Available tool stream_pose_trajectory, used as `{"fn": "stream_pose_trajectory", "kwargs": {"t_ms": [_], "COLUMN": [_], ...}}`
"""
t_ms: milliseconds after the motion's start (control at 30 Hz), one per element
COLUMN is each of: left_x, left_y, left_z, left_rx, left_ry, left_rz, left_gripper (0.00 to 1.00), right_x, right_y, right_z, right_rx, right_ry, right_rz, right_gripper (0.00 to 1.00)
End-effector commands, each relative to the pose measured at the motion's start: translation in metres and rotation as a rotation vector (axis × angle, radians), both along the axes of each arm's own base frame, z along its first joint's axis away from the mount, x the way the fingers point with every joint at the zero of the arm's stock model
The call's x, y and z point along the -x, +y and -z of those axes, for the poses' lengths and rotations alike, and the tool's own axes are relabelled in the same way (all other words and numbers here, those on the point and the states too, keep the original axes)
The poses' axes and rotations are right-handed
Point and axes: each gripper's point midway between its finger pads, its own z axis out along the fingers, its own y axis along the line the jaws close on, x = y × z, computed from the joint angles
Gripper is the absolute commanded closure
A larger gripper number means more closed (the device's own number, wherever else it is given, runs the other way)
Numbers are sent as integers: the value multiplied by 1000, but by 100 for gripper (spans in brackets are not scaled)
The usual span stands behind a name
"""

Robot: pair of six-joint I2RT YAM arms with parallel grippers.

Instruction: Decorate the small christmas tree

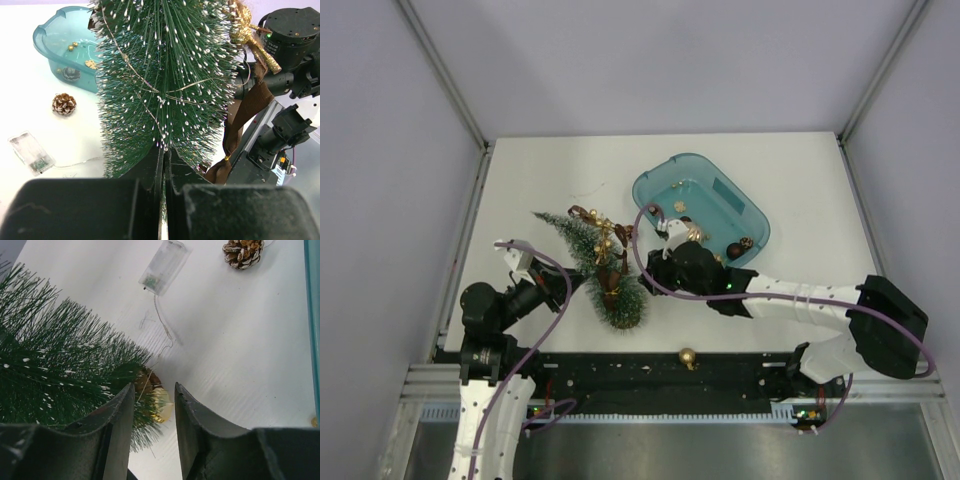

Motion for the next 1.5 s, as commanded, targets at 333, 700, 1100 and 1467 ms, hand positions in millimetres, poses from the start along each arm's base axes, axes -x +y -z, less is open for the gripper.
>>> {"fn": "stream_pose_trajectory", "kwargs": {"t_ms": [333,700,1100,1467], "left_x": [4,10,22,-1], "left_y": [1,1,29,62], "left_z": [-13,-19,-47,-72], "left_rx": [5,-46,-184,-247], "left_ry": [-69,-100,-210,-174], "left_rz": [-7,4,-175,-391], "left_gripper": [100,61,13,6], "right_x": [-10,-24,-27,-35], "right_y": [-24,-62,-84,-118], "right_z": [-24,-43,-61,-92], "right_rx": [-10,22,44,65], "right_ry": [-48,-93,-118,-185], "right_rz": [91,204,263,383], "right_gripper": [61,46,37,33]}}
